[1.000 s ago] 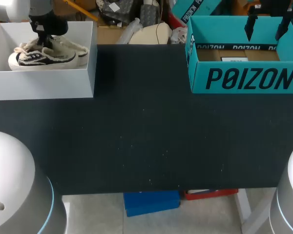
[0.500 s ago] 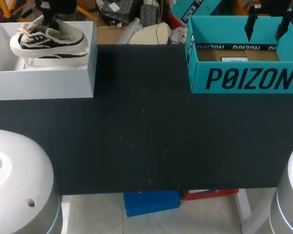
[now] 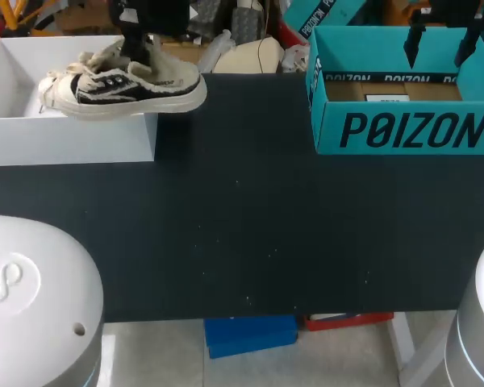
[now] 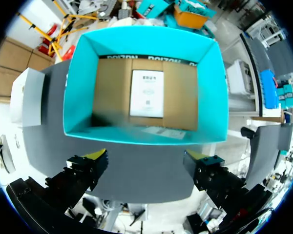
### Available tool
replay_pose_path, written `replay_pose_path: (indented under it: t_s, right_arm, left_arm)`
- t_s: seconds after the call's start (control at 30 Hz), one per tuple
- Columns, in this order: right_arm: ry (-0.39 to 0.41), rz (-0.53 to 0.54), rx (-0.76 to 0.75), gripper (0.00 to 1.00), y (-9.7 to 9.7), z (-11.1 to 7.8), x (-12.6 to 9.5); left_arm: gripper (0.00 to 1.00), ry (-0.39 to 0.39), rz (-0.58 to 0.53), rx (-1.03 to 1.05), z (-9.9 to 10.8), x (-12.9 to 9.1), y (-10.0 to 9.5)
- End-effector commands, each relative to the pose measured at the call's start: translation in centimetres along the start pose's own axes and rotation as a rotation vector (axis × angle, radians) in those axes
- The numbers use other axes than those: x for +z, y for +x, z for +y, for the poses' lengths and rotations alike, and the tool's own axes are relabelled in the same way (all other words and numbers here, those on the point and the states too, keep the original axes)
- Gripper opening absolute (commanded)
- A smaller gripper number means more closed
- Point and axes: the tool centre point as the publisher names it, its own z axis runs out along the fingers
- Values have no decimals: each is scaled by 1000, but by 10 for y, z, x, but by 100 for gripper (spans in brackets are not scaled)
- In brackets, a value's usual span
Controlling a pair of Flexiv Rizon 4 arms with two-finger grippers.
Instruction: Take the shoe out of the shoebox, open the shoe tongue, remove and reinsert the insole, then place the shoe into the shoebox
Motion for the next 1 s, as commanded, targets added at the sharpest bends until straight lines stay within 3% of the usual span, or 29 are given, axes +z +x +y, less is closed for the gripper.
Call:
replay_pose_path:
  t_s: [0.03,0.2,0.37,0.6,1.0]
  right_arm:
    - [0,0,0,100,0,0,0]
    - [0,0,0,100,0,0,0]
    - [0,0,0,100,0,0,0]
    - [0,0,0,100,0,0,0]
    - [0,0,0,100,0,0,0]
  left_arm:
    - [0,-75,-80,10,-41,-5,49]
    - [0,-67,-34,13,-82,16,72]
    - [0,-59,-2,-16,-108,46,83]
    - [0,-43,53,-19,-132,96,76]
    - [0,-98,96,-32,-162,179,56]
